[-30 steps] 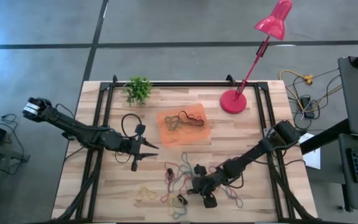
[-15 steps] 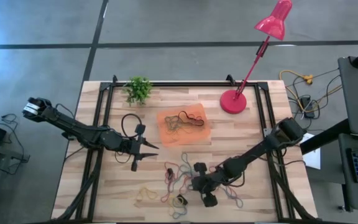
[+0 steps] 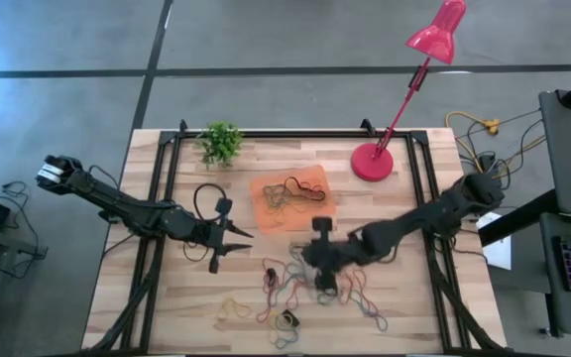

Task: Pick and place rubber bands into bin
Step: Put the black rubber band into the orange bin, then put the blue rubber band into the orange bin, then put the black rubber band into the orange bin

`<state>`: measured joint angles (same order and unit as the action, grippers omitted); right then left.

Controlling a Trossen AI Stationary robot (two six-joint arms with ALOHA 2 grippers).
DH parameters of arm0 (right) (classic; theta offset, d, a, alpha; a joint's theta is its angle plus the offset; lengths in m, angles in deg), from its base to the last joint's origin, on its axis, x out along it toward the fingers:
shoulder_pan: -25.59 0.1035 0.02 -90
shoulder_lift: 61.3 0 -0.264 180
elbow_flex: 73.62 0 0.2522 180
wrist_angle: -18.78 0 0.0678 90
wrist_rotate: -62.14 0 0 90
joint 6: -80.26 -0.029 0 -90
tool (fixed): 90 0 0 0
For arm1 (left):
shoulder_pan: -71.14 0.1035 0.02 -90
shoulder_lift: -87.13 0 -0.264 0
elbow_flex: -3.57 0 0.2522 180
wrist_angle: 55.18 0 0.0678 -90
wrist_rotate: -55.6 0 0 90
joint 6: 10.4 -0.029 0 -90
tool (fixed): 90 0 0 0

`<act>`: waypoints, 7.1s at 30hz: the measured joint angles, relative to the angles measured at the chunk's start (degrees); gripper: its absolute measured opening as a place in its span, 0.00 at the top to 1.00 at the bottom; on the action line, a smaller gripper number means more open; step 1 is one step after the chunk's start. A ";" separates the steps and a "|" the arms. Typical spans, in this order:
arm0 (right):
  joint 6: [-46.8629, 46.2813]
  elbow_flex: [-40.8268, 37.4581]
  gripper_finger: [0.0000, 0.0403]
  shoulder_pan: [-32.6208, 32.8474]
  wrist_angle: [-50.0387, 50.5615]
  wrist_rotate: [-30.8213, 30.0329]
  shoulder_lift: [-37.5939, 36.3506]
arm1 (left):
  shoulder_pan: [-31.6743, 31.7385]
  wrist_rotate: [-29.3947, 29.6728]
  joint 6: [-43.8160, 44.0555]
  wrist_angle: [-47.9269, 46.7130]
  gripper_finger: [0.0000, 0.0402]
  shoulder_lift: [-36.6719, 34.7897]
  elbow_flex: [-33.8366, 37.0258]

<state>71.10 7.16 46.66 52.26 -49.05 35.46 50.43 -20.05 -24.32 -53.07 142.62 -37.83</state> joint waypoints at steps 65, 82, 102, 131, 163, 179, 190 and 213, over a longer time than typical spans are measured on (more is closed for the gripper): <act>-9.40 -13.31 0.68 -3.94 -15.32 16.86 3.27 | 2.01 4.52 -2.03 0.91 0.77 -0.02 2.71; -11.89 -13.11 0.70 -2.86 -17.92 18.70 8.47 | 2.14 4.52 -2.01 1.67 0.77 -0.02 2.93; -13.33 -12.17 0.73 -2.55 -19.41 18.00 12.10 | 2.38 4.55 -1.93 1.75 0.77 -0.02 2.97; -0.47 -5.04 0.98 -2.88 -3.43 6.08 2.44 | 2.38 4.55 -1.97 2.18 0.77 -0.02 2.99; 14.28 -2.91 0.98 -27.20 0.20 0.65 -5.85 | 2.38 4.54 -3.02 3.05 0.77 -0.02 3.56; 12.56 -5.35 0.98 -31.00 -2.34 0.20 -5.82 | 2.38 4.53 -3.04 3.16 0.77 -0.02 3.63; 10.81 -5.37 0.96 -31.79 -3.35 7.81 -5.82 | 2.38 4.52 -3.04 3.15 0.77 -0.02 3.63; 14.78 -8.90 0.64 -20.60 0.98 19.64 -5.85 | 2.38 -6.58 7.59 1.37 0.77 14.57 0.58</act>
<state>85.88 -1.74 26.06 53.24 -29.41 29.61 52.81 -26.63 -16.72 -51.71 157.19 -37.25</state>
